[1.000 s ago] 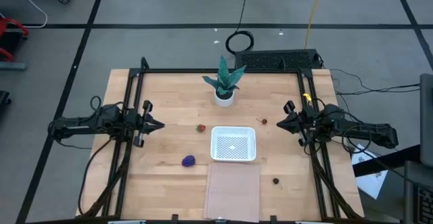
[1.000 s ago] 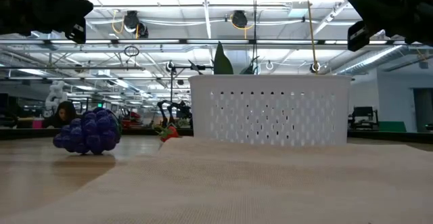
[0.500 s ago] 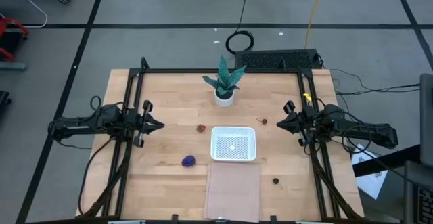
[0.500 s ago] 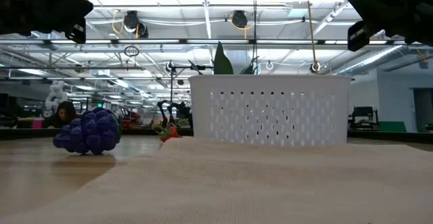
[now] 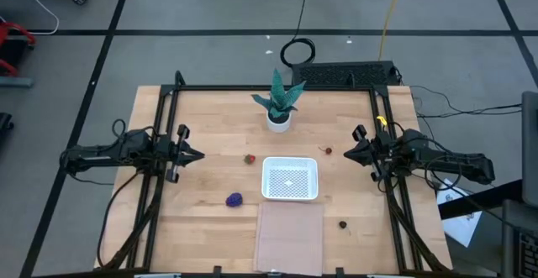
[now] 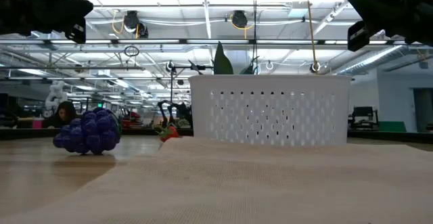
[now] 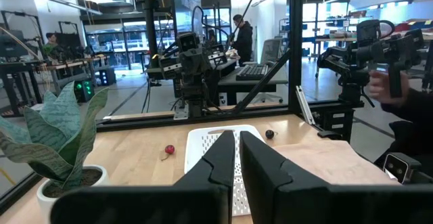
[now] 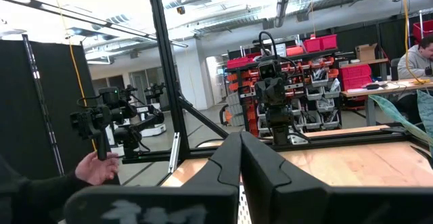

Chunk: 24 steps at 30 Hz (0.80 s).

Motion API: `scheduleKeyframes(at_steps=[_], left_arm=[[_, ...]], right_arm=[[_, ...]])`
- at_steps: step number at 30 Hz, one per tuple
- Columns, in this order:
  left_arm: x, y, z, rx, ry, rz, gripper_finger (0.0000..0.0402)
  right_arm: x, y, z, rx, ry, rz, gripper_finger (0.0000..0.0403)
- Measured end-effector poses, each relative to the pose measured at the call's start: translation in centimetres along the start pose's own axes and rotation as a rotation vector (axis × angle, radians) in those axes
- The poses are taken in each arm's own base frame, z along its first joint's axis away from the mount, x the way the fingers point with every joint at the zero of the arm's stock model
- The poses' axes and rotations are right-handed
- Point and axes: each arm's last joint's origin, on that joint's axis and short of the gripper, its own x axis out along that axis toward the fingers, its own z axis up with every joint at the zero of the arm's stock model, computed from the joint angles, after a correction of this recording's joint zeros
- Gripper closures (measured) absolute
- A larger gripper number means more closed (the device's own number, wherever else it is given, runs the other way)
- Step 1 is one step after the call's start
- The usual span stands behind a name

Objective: Pick and placing Produce into tupperware

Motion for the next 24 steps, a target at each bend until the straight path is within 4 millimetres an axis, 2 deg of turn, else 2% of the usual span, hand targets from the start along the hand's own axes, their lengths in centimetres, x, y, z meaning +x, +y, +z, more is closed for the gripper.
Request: scheduleKeyframes(at_steps=[24], left_arm=[[0.00, 0.00, 0.00, -0.001, 0.000, 0.000, 0.0373]], right_arm=[[0.00, 0.02, 0.07, -0.003, -0.008, 0.001, 0.0403]])
